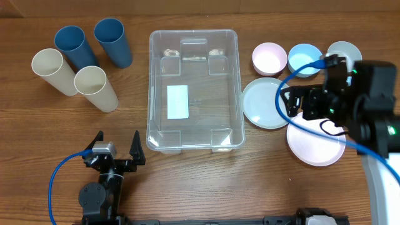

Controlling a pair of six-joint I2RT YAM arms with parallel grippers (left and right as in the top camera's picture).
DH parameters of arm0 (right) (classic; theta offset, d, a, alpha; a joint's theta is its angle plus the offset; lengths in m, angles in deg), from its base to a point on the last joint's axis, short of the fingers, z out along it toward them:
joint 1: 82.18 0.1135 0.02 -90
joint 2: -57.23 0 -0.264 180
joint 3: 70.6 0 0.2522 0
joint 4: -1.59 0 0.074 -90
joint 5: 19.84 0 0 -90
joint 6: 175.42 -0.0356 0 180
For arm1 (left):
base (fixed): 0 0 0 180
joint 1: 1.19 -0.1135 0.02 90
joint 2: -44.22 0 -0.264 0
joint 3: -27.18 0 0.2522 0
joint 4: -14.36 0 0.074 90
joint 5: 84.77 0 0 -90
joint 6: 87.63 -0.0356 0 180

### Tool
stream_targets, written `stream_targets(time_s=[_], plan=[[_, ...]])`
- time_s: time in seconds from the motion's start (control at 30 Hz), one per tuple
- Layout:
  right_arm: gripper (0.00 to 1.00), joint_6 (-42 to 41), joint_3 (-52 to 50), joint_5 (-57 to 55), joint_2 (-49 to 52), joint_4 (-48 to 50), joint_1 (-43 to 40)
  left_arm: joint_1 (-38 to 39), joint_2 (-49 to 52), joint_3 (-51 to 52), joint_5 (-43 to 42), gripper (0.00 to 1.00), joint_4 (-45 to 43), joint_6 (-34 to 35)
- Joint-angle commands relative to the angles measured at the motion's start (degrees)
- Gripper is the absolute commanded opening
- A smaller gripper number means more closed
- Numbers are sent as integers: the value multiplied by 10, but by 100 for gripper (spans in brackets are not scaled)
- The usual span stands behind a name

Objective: Pack container
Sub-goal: 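Move the right gripper toward the pink plate at the right, then grasp the pink plate rim with the right gripper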

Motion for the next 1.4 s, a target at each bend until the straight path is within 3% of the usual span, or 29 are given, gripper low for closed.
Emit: stream_targets(time_s=[0.0,0.13,0.33,0.47,0.53,0.87,1.23,1.37], plan=[[100,-1,12,36,67,-28,-2,-4,-6,2,2,100,1,-7],[100,-1,12,86,144,-34,-2,-4,-6,2,2,100,1,-7],[100,-16,12,74,188,-34,-3,-4,-6,2,2,100,1,-7],[100,-311,11,-152,189,-70,-33,-4,-6,2,2,100,1,-7],[100,-388,10,-203,189,-90,-70,-4,-6,2,2,100,1,-7],[100,-428,-125,-194,189,-25,-252,-4,-6,2,2,100,1,-7],[100,-428,-263,-186,189,76,-311,-4,-5,2,2,100,1,-7],[95,-428,-319,-184,189,131,-311,-4,-5,2,2,100,1,-7]])
